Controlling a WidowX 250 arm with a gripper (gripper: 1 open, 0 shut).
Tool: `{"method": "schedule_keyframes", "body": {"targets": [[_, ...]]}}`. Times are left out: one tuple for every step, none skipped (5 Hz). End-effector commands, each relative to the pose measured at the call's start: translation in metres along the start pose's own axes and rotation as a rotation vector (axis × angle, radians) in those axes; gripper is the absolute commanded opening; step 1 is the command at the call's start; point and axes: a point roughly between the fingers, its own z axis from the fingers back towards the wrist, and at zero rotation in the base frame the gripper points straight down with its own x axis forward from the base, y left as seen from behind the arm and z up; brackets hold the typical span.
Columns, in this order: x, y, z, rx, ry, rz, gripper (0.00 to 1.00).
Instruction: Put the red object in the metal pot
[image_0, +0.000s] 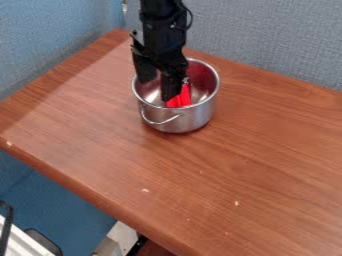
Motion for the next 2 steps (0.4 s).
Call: {"method": "schedule_keyframes", "body": {"targets": [[0.0007, 0.0097, 0.0193, 0.019, -0.044, 0.006, 1.0], [0.0032, 0.0125, 0.0199, 0.017, -0.051, -0.009, 1.0]]}}
